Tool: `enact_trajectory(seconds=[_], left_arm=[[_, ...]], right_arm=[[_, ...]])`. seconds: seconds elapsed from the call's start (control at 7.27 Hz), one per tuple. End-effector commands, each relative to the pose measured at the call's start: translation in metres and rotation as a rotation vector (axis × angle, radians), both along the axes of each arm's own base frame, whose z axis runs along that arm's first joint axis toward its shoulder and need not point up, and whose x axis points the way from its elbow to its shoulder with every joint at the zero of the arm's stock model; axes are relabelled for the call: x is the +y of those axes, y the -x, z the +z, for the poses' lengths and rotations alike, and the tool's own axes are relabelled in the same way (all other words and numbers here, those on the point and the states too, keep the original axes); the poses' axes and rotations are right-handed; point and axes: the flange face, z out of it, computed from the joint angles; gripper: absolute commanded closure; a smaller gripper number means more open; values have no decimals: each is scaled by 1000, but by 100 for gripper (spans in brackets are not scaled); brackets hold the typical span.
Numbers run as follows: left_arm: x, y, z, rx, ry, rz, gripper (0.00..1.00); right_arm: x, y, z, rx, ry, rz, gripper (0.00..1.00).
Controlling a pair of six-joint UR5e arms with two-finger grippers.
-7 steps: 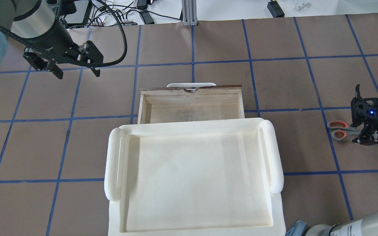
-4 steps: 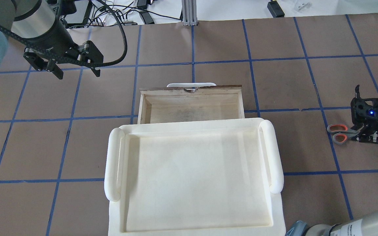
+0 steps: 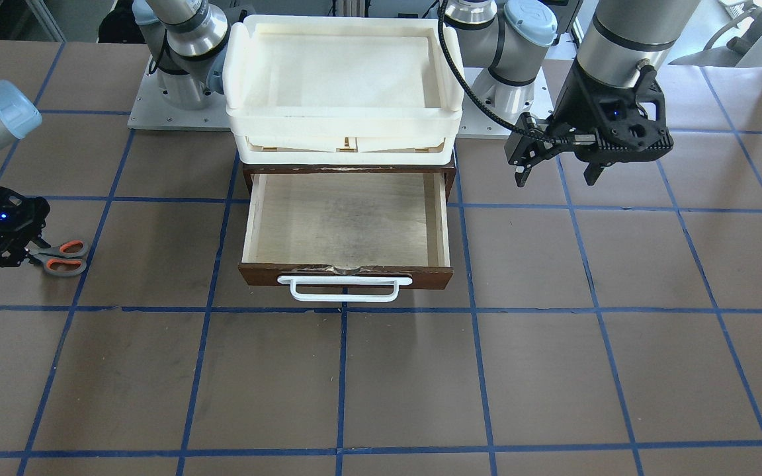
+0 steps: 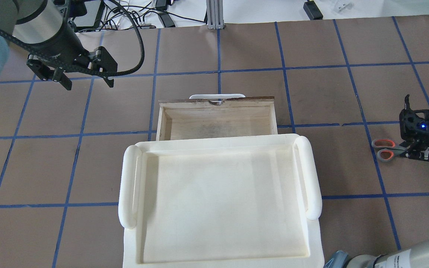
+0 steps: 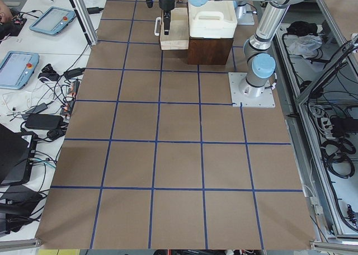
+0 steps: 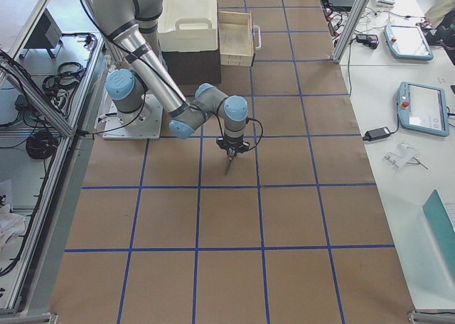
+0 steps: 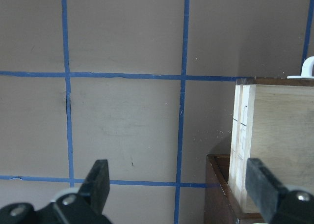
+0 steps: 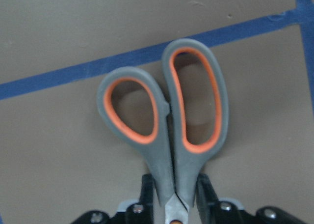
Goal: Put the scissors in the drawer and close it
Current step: 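Lower the right gripper and close it on the scissors, then lift the scissors with the right gripper and carry them over the drawer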
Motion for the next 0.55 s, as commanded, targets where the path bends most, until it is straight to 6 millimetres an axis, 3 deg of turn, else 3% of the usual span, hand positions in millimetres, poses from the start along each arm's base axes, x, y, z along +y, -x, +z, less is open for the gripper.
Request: enact_trajectory(seconds=[0.0, 0.14, 0.41], left_arm=[[0, 0, 1, 0, 2, 1, 0], [0, 0, 0, 0, 1, 1, 0], [2, 0, 3, -3, 5, 1, 0]], right_arm=[[-15, 7, 20, 17, 35, 2, 85], [-19, 7, 26, 17, 39, 5, 86], [-40, -21, 72, 32, 56, 74, 91]])
